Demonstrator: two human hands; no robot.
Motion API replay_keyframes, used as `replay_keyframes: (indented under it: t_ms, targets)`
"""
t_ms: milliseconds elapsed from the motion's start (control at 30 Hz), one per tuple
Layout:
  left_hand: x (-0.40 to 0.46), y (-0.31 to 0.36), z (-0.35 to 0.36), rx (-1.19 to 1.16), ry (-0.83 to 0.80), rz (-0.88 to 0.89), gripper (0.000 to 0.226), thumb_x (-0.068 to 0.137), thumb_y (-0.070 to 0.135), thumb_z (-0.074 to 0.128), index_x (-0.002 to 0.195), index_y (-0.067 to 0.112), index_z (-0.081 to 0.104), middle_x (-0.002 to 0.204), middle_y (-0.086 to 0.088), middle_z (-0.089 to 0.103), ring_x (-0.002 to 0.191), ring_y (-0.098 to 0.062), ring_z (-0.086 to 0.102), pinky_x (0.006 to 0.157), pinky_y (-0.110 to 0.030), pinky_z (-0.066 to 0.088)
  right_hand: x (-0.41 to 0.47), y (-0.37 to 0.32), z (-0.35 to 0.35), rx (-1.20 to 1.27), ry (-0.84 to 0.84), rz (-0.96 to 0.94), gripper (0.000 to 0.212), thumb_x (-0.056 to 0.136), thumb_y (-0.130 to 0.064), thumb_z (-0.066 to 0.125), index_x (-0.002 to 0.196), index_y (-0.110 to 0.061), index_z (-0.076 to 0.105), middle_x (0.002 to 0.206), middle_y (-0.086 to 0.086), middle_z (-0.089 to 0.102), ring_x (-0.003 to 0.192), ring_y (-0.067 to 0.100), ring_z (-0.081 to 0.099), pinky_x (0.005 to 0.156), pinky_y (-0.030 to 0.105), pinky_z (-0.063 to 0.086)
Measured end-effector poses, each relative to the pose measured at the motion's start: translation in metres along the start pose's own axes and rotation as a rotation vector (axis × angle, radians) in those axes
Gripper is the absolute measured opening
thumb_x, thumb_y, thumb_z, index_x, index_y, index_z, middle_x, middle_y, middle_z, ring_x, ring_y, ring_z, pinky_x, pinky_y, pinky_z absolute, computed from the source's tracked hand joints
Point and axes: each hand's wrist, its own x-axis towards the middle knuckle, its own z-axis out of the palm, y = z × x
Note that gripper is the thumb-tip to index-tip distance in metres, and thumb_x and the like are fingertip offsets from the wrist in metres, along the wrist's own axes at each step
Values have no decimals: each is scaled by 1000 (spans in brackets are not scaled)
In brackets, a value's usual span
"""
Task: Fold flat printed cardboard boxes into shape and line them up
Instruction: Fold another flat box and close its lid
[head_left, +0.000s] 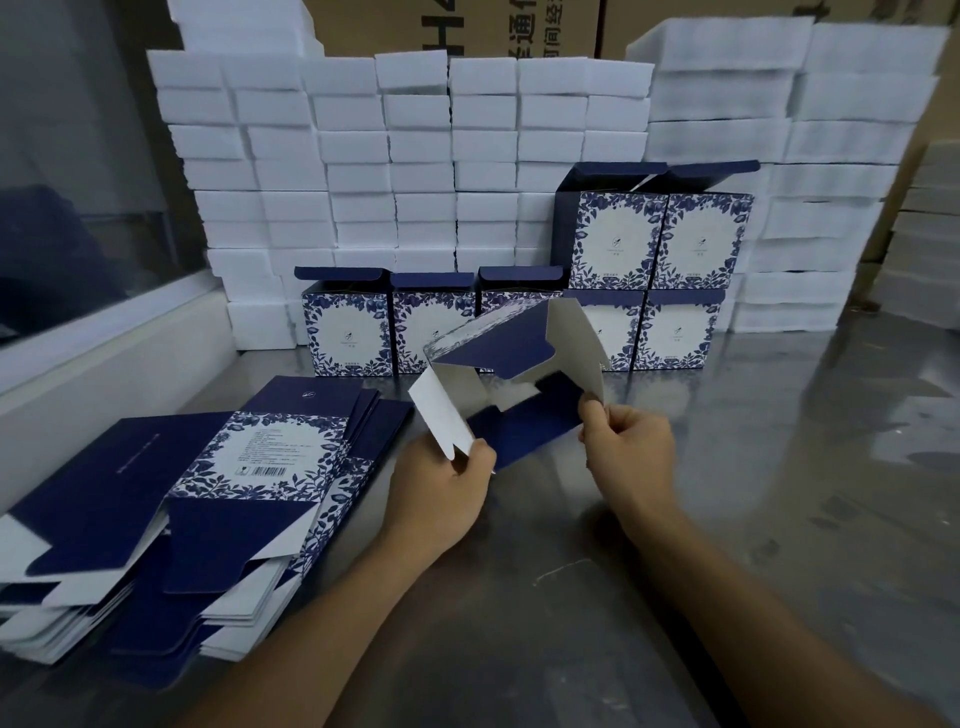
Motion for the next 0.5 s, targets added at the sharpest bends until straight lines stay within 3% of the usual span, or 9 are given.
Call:
replay_keyframes:
  t_ms: [100,167,267,300,367,433,500]
  targets:
    - [-1,1,-3,196,46,168,37,78,31,54,48,20,34,45,-1,42,42,-15,43,45,-27,26,-1,-5,-4,-162,131,-135,28,88,-27,66,70,-15,48,62,-2,55,60,20,52,59,36,41]
    - [-2,2,-6,335,80,266,36,80,28,59,59,29,29,53,7,40,44,-11,40,44,-22,21,-2,-10,-5,-138,140,-214,21,89,-23,66,84,-22,46,79,-6,58,73,17,57,63,39,47]
    - [-4,1,-6,409,107,357,37,83,21,64,85,38,31,77,9,45,55,-12,46,49,-24,30,-4,-16,-3,-43,110,-313,26,94,-18,64,100,-35,45,92,-20,57,86,3,57,65,25,47]
    - [-4,1,-7,387,112,359,37,83,21,65,101,34,36,92,4,52,64,-16,54,54,-26,36,-5,-16,-3,-33,94,-348,27,96,-18,62,102,-39,45,94,-23,57,89,-1,57,65,18,45]
    - [-3,1,-8,335,102,368,66,83,23,68,135,28,28,130,-2,49,95,-18,59,66,-28,46,-6,-16,-2,-4,52,-394,18,99,-22,55,106,-38,50,96,-21,60,90,-1,59,67,12,45]
    - [-1,2,-11,285,63,418,79,84,25,67,147,29,19,151,-3,32,130,-17,45,85,-28,48,-6,-16,-1,58,-2,-404,15,100,-34,49,111,-30,59,99,-13,65,92,3,62,72,14,47]
    - [0,6,-12,259,68,441,68,86,29,60,146,27,28,153,-4,30,137,-16,37,92,-27,42,-6,-15,-1,74,-41,-465,35,99,-43,40,110,-23,66,102,-10,66,97,3,61,80,15,45]
